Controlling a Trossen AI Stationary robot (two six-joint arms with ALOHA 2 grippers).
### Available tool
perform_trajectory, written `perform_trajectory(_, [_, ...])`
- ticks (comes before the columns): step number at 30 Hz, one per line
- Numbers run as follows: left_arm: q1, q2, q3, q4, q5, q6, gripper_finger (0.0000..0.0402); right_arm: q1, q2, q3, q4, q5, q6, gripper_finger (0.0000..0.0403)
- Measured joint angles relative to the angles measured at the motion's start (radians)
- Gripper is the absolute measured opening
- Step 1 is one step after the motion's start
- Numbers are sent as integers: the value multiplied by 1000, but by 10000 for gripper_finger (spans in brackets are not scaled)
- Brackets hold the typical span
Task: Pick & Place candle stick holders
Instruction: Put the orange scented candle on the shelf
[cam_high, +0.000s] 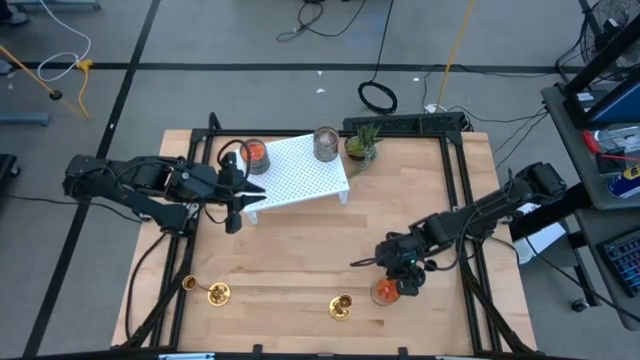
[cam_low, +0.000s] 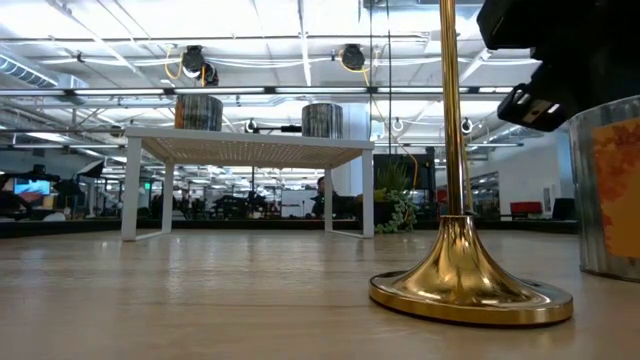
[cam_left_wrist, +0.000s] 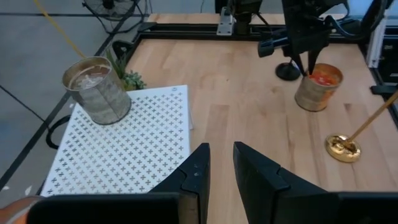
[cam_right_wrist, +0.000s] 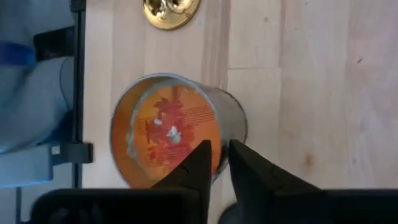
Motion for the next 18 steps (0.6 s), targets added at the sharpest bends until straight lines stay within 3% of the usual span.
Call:
perform_trajectory(5, [0,0,0,0,-26,0,76,-7,-1,0,1,1,-29,6])
perform_trajectory(18, [0,0,0,-1,-29,0,76,2,0,0,-1,1,-113,16])
